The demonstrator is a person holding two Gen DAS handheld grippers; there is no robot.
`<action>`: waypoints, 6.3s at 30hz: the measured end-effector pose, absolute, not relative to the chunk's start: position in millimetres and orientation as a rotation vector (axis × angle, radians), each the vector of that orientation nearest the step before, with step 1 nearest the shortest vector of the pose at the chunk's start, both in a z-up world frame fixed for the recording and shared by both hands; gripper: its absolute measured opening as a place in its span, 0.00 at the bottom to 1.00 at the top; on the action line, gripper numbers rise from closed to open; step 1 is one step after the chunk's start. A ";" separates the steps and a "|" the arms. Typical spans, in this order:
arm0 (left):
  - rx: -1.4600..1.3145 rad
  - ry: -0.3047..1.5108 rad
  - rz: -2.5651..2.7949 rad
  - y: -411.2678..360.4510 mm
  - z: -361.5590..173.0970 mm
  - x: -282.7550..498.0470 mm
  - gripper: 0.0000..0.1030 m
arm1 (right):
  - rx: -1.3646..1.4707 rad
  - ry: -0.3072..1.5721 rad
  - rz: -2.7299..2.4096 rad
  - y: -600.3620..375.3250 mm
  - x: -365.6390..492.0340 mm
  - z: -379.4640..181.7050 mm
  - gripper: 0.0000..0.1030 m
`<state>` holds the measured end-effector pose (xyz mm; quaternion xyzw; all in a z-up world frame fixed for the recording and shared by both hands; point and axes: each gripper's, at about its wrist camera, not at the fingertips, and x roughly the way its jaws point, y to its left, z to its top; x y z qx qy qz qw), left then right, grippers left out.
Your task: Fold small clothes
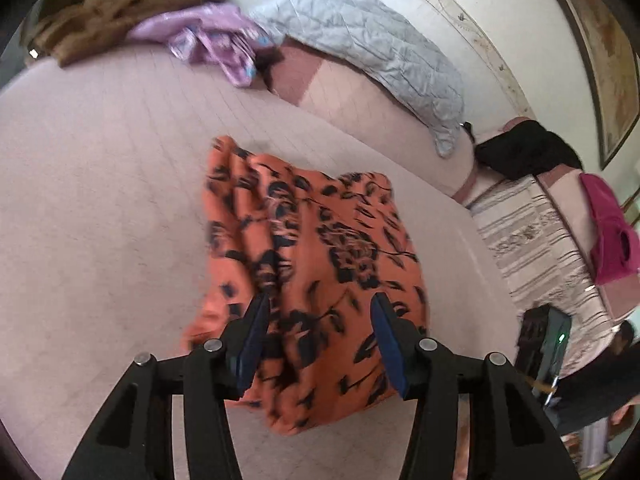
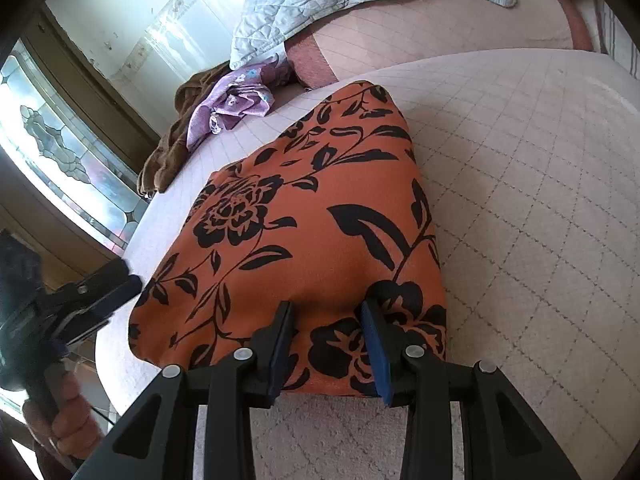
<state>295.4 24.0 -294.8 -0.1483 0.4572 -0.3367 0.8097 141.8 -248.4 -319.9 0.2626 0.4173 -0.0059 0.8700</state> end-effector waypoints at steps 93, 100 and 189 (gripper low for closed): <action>0.187 0.878 -0.286 2.5 -302.4 303.6 0.50 | 0.596 0.954 -0.073 -287.5 267.6 -315.8 0.36; 0.199 0.876 -0.273 0.7 -306.6 298.0 0.51 | 0.467 0.917 -0.005 -262.8 170.5 -310.5 0.50; 0.179 0.780 -0.228 -18.1 -277.4 291.2 0.77 | 0.325 0.809 -0.013 -296.3 134.8 -267.2 0.60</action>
